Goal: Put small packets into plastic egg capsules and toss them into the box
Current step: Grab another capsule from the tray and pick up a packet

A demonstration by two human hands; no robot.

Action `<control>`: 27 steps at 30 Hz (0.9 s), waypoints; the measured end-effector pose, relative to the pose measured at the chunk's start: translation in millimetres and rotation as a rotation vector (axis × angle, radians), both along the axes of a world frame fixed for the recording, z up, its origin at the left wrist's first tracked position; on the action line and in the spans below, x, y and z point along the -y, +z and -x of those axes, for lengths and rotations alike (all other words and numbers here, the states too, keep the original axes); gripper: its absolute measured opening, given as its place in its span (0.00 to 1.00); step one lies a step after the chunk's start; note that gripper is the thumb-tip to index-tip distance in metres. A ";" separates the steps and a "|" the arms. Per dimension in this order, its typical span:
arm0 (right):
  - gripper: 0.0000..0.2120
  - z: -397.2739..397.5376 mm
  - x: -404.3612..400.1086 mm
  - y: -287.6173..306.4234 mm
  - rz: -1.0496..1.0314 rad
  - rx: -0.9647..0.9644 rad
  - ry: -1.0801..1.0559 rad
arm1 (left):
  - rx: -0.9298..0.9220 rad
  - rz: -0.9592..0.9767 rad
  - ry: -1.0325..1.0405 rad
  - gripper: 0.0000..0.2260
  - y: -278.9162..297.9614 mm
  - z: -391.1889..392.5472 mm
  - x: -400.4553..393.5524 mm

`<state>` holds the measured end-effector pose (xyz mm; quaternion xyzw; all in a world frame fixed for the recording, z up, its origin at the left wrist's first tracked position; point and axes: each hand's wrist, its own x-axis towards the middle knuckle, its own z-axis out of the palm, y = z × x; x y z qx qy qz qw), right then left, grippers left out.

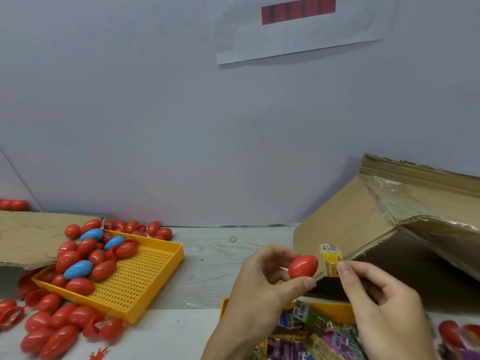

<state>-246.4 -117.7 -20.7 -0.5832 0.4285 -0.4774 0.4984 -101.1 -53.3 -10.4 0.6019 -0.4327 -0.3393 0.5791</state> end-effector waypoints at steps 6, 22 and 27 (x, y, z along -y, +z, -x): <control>0.06 -0.6 0.5 -3.4 0.001 0.011 0.029 | 0.042 0.016 -0.053 0.12 1.2 1.5 0.1; 0.06 -3.3 -3.1 -4.9 0.051 -0.037 0.076 | -0.016 0.062 0.004 0.12 -0.3 5.4 3.8; 0.03 -1.5 -3.7 -0.7 0.013 -0.025 0.085 | -0.024 0.085 -0.015 0.16 0.0 6.8 4.4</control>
